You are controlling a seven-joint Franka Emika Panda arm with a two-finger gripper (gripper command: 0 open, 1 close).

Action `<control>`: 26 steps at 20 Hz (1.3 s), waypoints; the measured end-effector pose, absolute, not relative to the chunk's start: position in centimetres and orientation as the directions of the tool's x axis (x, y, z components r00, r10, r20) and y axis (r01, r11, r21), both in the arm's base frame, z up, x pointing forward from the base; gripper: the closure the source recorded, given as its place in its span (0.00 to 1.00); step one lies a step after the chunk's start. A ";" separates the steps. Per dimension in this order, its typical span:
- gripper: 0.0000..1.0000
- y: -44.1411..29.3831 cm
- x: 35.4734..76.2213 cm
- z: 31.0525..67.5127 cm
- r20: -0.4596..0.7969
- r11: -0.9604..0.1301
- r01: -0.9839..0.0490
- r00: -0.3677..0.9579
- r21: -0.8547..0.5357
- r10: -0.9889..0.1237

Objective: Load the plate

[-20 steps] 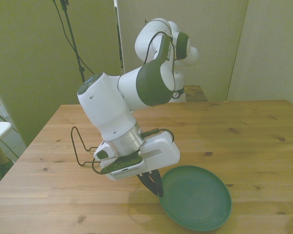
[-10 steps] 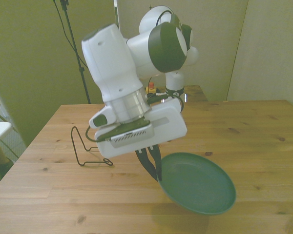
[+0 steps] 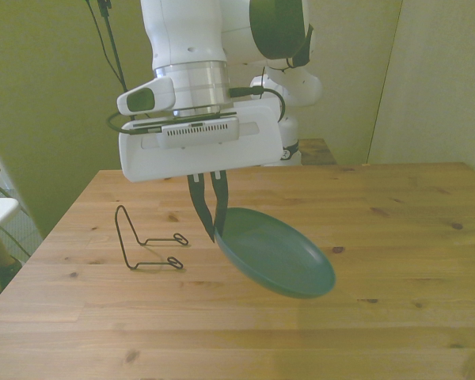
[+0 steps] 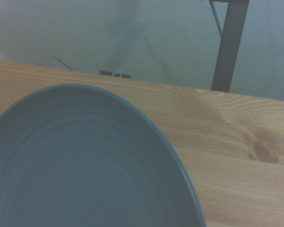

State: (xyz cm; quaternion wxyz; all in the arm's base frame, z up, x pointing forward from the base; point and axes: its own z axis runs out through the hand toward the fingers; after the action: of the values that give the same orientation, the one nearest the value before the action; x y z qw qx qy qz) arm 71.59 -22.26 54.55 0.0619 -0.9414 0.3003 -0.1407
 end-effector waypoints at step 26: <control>1.00 -30.0 63.1 56.1 0.401 -0.826 -0.484 0.845 0.289 -0.355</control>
State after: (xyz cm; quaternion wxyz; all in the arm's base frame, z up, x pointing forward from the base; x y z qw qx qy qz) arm 63.10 -30.02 56.12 -0.1932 -0.9407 0.2230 -0.1674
